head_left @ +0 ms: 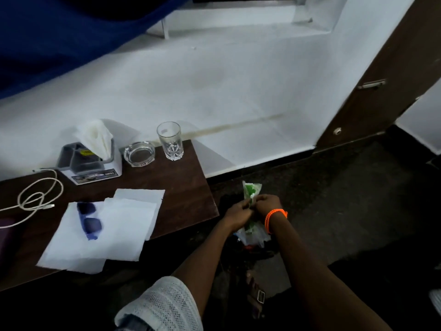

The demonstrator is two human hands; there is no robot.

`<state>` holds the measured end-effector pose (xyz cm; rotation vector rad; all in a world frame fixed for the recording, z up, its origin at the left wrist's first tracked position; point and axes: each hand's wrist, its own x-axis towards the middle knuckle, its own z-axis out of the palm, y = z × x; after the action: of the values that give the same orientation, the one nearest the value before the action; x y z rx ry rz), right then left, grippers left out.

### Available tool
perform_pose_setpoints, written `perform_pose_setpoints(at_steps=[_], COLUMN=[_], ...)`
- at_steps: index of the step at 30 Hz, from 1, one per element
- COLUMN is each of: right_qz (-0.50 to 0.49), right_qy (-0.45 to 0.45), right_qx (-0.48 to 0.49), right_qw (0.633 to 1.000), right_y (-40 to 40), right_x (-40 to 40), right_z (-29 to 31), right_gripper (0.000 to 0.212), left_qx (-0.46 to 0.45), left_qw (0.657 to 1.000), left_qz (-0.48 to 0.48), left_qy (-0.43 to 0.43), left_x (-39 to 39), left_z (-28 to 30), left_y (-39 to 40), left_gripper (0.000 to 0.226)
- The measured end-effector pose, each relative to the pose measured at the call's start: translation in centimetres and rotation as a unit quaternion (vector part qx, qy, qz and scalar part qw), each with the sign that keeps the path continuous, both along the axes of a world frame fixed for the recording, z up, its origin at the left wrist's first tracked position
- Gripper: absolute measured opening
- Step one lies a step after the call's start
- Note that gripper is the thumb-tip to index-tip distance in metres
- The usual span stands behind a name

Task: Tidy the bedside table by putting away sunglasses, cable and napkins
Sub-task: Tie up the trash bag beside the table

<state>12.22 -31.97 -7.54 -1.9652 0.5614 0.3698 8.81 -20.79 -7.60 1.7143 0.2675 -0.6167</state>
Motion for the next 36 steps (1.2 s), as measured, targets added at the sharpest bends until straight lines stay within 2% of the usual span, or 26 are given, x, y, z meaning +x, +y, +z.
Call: perform_pose_setpoints(at_steps=[3,7,11,16,19,21,23,28,31,36], right_qz=[0.041,0.046,0.052,0.037,0.037,0.029,0.019,-0.012,0.003,0.021], right_qy=[0.026,0.051,0.067,0.052,0.058,0.062,0.058,-0.021,-0.064,-0.131], right_qx=[-0.057,-0.077,-0.072,-0.071,-0.084,-0.100,-0.128,-0.165,-0.175,-0.157], right_qw=[0.997,0.995,0.994,0.995,0.994,0.993,0.990,0.986,0.983,0.979], right_y=[-0.8,-1.0,-1.1,-1.0,-1.2,-1.2,-1.3,-1.1,-0.9,0.5], right_x=[-0.1,-0.1,-0.2,0.5,0.7,0.8,0.9,0.7,0.6,0.0], right_z=[-2.9,-5.9,-8.1,-9.9,-10.6,-10.4,-9.8,-6.5,-3.6,2.0], right_gripper=[0.024,0.026,0.024,0.039,0.034,0.031,0.032,0.026,0.035,0.037], left_qx=[0.016,0.075,0.141,0.170,0.194,0.218,0.238,0.204,0.183,0.210], left_qw=[0.998,0.988,0.974,0.979,0.976,0.969,0.963,0.975,0.980,0.967], left_qz=[-0.055,-0.127,-0.179,-0.107,-0.101,-0.116,-0.121,-0.075,-0.047,-0.009], left_qy=[0.024,0.052,0.008,0.020,0.009,-0.011,-0.026,-0.043,-0.061,-0.143], left_x=[0.3,0.9,1.5,1.7,2.0,2.3,2.5,2.9,3.0,2.3], left_z=[-2.3,-5.2,-8.0,-10.8,-11.8,-11.9,-11.5,-8.2,-5.1,1.7], left_y=[-0.8,-1.5,-1.8,-1.5,-0.9,-0.5,-0.3,-0.4,-0.5,0.1], left_gripper=[0.065,0.074,0.070,0.048,0.067,0.068,0.065,0.051,0.044,0.030])
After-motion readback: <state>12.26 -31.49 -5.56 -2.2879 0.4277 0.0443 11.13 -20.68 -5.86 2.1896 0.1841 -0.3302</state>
